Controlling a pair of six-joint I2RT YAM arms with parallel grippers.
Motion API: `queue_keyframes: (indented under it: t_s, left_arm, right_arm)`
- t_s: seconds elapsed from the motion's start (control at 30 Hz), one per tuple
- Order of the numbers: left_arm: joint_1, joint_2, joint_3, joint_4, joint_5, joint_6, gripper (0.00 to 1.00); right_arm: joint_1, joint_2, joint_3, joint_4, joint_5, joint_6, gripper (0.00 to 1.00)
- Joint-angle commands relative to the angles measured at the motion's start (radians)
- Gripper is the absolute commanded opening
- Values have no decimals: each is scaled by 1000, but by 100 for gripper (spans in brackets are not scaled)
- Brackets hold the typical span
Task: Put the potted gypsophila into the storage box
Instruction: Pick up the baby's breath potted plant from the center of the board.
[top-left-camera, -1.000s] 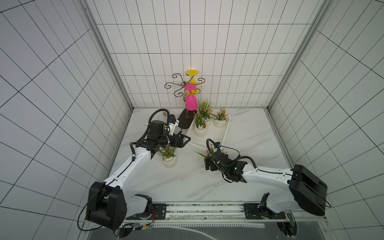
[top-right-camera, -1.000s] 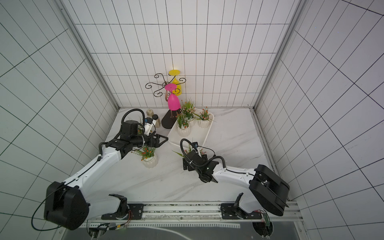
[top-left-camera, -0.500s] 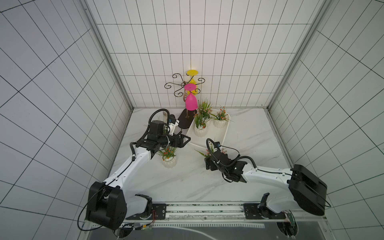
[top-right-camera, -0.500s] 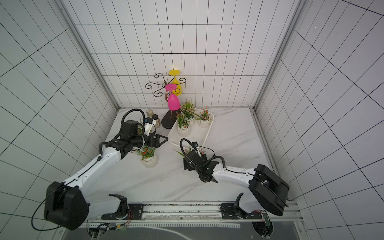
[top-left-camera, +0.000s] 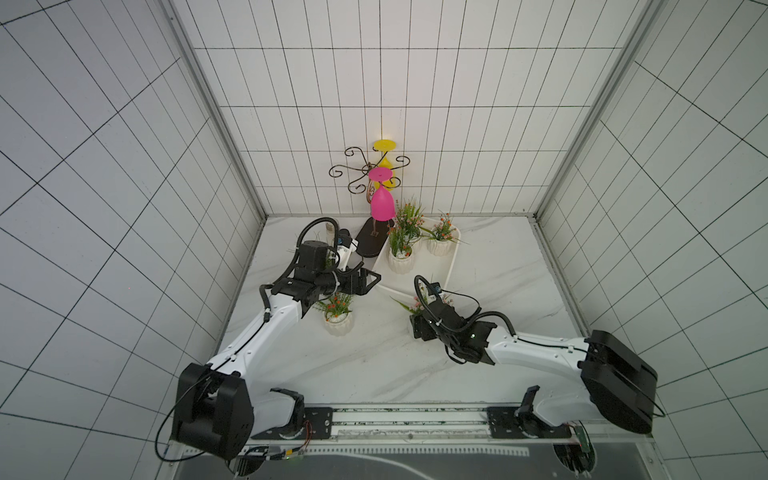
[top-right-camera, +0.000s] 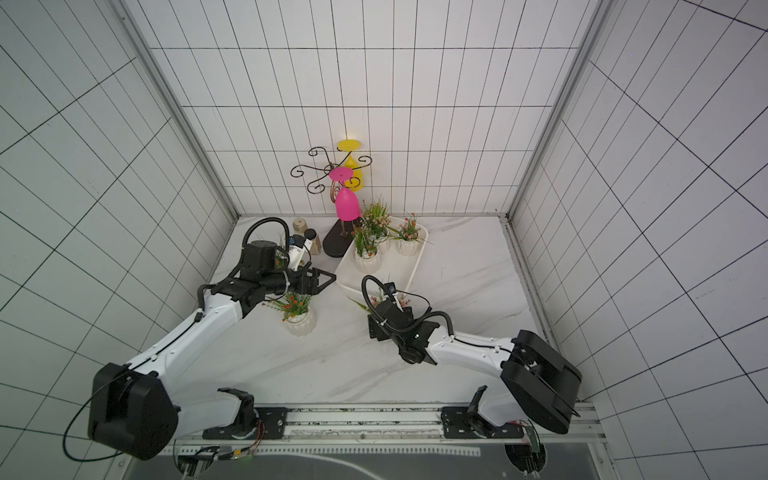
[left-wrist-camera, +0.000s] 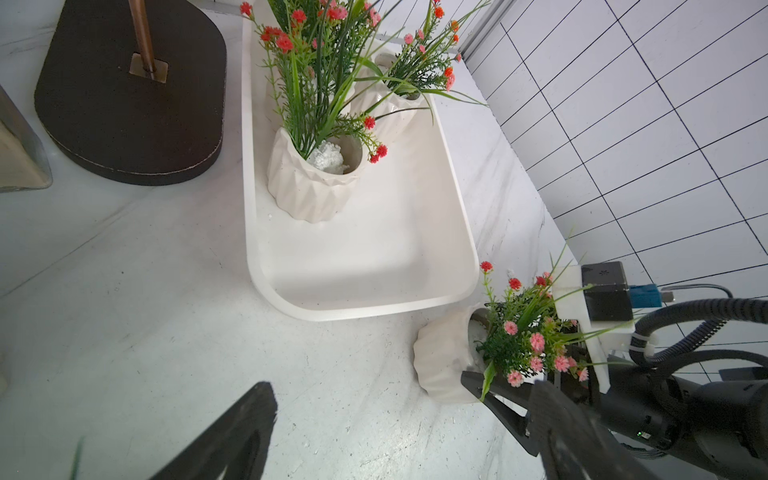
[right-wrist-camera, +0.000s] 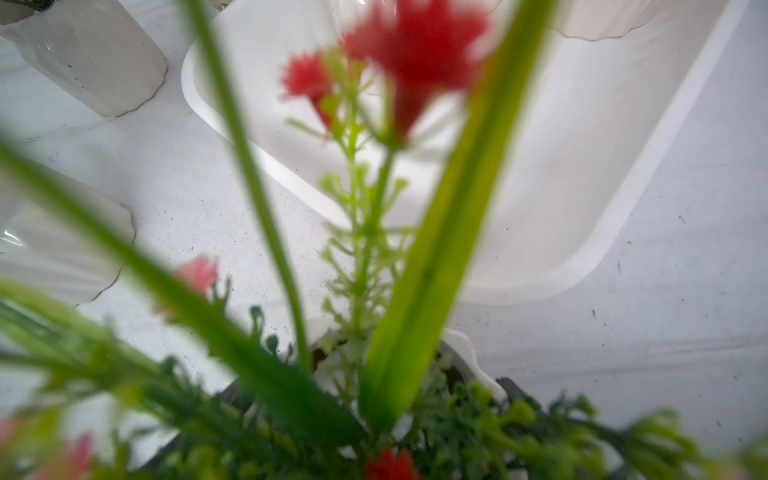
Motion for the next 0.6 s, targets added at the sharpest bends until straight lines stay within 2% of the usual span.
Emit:
queue_keyframes:
  t_s: [0.0, 0.23, 0.57]
  left_arm:
    - [6, 8, -12, 24, 8, 1, 95]
    - [7, 8, -13, 24, 5, 1, 94]
    - [8, 8, -13, 24, 0, 1, 94]
  right_arm:
    - [2, -68, 43, -9, -5, -7, 84]
    - [2, -169, 16, -40, -43, -34, 83]
    - [2, -342, 14, -192, -35, -56, 82]
